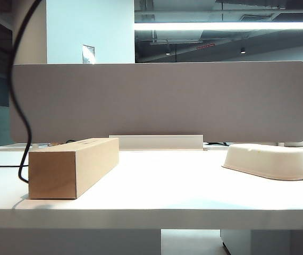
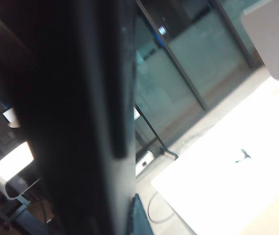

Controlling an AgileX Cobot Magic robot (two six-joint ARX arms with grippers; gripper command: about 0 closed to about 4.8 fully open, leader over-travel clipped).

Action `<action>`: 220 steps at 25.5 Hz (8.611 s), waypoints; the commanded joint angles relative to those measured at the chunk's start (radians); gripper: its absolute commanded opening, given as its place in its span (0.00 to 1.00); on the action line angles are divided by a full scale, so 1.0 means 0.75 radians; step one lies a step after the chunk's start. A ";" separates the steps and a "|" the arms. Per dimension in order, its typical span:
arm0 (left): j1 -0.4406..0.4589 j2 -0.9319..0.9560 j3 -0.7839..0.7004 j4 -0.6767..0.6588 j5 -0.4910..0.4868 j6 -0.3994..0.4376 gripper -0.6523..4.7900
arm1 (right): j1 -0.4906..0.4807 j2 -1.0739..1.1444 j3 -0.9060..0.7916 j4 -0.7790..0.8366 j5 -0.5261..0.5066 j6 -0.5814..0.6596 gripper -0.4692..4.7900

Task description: Pick up the charging cable and the phone, plug the charging cable into the charging port on the phone, and finally place them back on the table.

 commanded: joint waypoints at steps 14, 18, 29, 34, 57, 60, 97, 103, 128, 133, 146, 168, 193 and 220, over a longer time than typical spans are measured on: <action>0.191 0.000 0.001 0.243 0.445 -0.267 0.11 | 0.001 -0.002 0.010 0.241 -0.006 0.075 0.08; 0.254 0.025 0.001 0.397 0.662 -0.410 0.11 | 0.001 0.009 0.010 0.241 -0.007 0.082 0.08; 0.253 0.109 0.002 0.486 0.729 -0.429 0.11 | 0.002 0.083 0.009 0.401 -0.037 0.175 0.08; 0.254 0.153 0.002 0.532 0.733 -0.462 0.11 | 0.002 0.083 0.009 0.401 -0.059 0.175 0.08; 0.328 0.194 0.001 0.539 0.878 -0.566 0.11 | 0.002 0.157 0.012 0.521 -0.052 0.208 0.08; 0.328 0.201 0.002 0.557 0.878 -0.567 0.11 | 0.002 0.162 0.011 0.519 -0.066 0.208 0.08; 0.434 0.201 0.002 0.626 0.906 -0.661 0.11 | 0.002 0.281 0.011 0.603 -0.041 0.190 0.08; 0.435 0.202 0.002 0.626 0.903 -0.661 0.11 | 0.002 0.282 0.011 0.620 -0.040 0.190 0.08; 0.434 0.258 0.002 0.744 0.908 -0.757 0.11 | 0.003 0.309 0.011 0.680 -0.017 0.189 0.08; 0.434 0.258 0.002 0.776 0.908 -0.783 0.11 | 0.003 0.326 0.011 0.679 -0.023 0.190 0.08; 0.435 0.259 0.002 0.712 0.934 -0.775 0.11 | 0.001 0.346 0.012 0.691 -0.005 0.164 0.08; 0.437 0.259 0.002 0.723 0.927 -0.745 0.11 | 0.001 0.346 0.011 0.657 -0.043 0.164 0.08; 0.461 0.259 0.002 0.799 0.897 -0.786 0.11 | 0.002 0.374 0.011 0.646 -0.102 0.168 0.08; 0.472 0.285 0.002 0.778 0.875 -0.810 0.16 | 0.023 0.414 0.011 0.629 -0.173 0.164 0.08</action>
